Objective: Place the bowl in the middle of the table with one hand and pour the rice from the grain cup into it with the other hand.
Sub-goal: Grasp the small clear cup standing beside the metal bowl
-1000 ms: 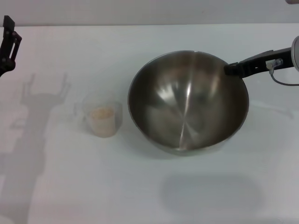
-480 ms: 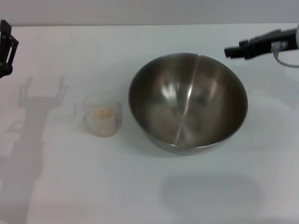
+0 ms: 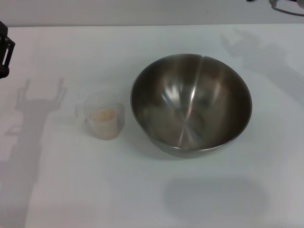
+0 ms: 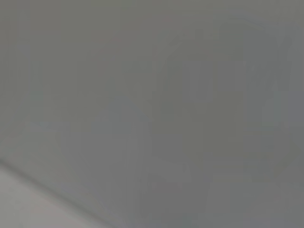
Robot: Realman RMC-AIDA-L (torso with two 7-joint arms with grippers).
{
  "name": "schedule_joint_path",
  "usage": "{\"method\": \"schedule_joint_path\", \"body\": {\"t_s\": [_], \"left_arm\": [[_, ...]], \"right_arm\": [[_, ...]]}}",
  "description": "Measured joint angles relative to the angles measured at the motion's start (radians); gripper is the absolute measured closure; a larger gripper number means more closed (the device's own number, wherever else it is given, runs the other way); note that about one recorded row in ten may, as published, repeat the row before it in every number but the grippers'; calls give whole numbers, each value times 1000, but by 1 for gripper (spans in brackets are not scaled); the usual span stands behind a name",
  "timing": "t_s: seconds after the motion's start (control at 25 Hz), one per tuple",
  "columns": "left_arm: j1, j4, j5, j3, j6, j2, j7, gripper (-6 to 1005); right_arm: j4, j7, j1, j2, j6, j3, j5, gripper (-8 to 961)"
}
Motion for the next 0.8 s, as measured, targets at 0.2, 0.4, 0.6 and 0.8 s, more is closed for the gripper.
{"method": "schedule_joint_path", "body": {"t_s": [0.2,0.4,0.6,0.8], "left_arm": [[0,2,0,0,1,1,-4,136],[-1,5,0,0,0,1,-4,136],[0,5,0,25,-5,-1,-4,136],[11,3,0,76,-6,-1,-4,136]], "right_arm": [[40,-25,-94,1,-479,-222,-3,495],[178,-19,-155,3,-1039,-442,2,495],[454,97,-131,5,-1571,-638,5,495],[776,445,-68,3,-2005,-762,1,495]]}}
